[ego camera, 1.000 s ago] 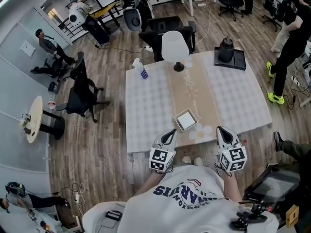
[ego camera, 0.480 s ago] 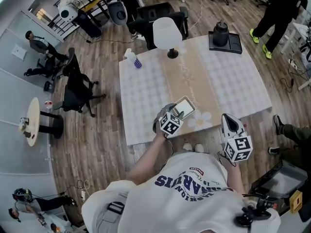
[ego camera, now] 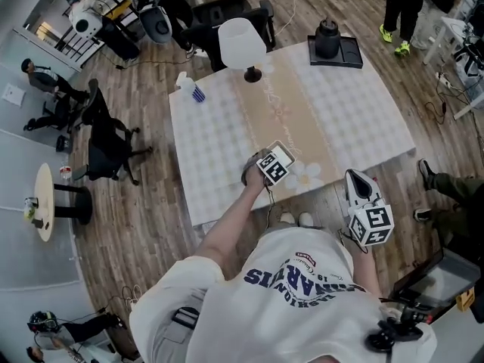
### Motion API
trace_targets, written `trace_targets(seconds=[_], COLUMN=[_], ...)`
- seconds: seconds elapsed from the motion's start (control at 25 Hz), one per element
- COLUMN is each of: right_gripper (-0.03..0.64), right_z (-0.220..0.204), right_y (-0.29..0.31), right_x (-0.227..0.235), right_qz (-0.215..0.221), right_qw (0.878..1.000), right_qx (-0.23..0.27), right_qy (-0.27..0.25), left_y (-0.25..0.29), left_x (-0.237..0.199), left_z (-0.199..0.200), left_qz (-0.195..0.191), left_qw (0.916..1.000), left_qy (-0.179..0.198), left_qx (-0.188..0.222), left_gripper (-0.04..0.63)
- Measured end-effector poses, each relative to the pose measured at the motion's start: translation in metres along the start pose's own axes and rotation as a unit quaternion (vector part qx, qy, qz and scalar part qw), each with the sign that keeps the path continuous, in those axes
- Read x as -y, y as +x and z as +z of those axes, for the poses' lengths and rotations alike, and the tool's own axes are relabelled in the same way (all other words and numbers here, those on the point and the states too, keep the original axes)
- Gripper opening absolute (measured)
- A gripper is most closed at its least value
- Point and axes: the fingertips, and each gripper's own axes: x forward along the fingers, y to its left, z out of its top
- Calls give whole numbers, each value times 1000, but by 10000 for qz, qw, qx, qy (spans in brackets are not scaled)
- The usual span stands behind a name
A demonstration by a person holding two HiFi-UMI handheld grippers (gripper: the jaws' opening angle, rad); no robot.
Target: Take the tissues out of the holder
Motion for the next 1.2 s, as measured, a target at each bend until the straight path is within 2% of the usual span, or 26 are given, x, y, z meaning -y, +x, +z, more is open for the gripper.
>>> trace_targets(seconds=[0.12,0.32,0.6,0.68,0.76,0.96,1.2], right_gripper=[9,9,8,8,8,8,8], right_z=[-9,-17,-27,-27,-27,-28,-28], right_y=[-6,-15,-15,-13,-12,-11,-7], right_x=[9,23,23,22,22,22,21], right_qz=[-172,-388,-403,-385,-366,-370,-367], right_qw=[9998,9990,9986,9986,9987,9986,9987], right_qx=[-63,-164,-257,-267,-266,-275,-262], right_qy=[61,142,226,231,239,243,231], left_y=[17,33,41,41,41,40,37], left_x=[1,5,4,3,3,5,3], left_z=[-7,-6,-8,-4,-1,-3,-2], left_qz=[-10,-190,-531,-480,-440,-462,-315], left_qw=[9996,9988,9966,9963,9961,9962,9974], left_qy=[91,183,-24,-34,21,57,90], left_qx=[-263,-419,-635,-715,-764,-739,-641], left_gripper=[296,299,299,198,157,152,153])
